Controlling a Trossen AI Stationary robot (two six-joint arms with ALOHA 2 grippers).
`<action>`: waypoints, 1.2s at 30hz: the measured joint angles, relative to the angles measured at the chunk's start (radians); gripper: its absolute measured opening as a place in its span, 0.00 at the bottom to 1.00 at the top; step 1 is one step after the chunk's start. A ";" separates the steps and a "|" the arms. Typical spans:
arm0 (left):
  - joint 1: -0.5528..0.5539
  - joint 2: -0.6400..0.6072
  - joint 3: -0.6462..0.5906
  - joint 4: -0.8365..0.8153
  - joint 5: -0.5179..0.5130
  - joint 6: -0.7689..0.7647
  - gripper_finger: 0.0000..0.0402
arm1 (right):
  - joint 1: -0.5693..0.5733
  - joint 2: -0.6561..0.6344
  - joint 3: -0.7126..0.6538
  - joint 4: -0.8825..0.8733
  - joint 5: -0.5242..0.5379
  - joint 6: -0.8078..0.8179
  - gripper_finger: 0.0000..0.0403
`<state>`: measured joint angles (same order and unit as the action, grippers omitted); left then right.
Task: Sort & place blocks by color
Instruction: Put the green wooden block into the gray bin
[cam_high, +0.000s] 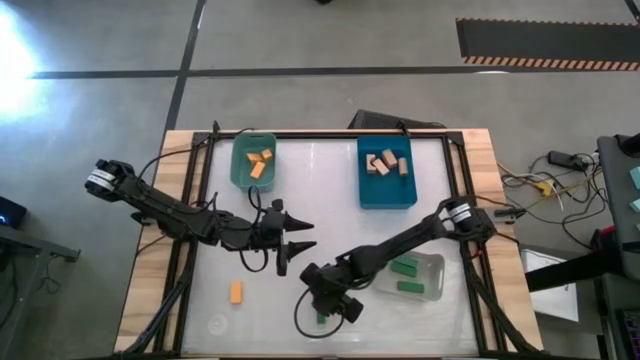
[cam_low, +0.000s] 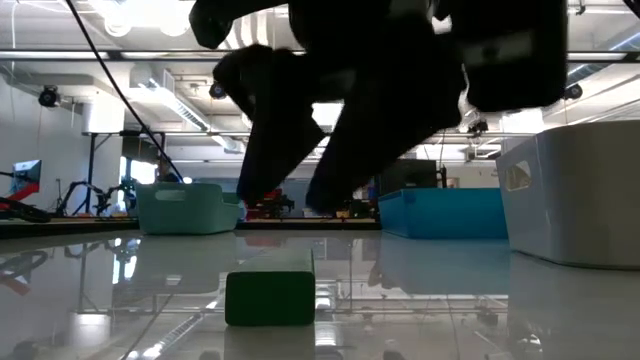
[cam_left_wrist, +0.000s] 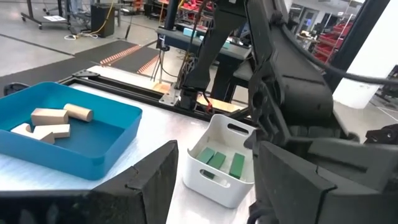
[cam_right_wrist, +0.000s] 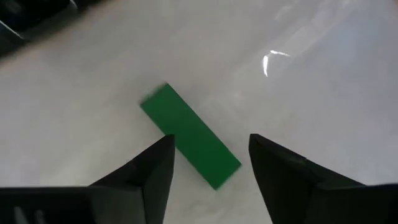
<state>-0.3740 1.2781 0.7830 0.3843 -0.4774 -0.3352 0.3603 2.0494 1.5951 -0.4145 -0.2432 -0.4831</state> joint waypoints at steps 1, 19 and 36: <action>0.000 0.000 0.000 -0.001 0.000 0.000 0.51 | 0.000 0.008 0.000 -0.001 0.019 -0.012 0.50; 0.001 0.000 0.000 -0.004 0.000 0.009 0.51 | -0.003 0.078 0.000 0.031 -0.019 -0.136 0.57; 0.001 0.000 0.000 -0.003 0.000 0.010 0.51 | -0.038 0.110 0.002 0.056 -0.139 -0.116 0.53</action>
<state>-0.3733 1.2781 0.7830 0.3809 -0.4770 -0.3248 0.3225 2.1593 1.5970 -0.3584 -0.3824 -0.5989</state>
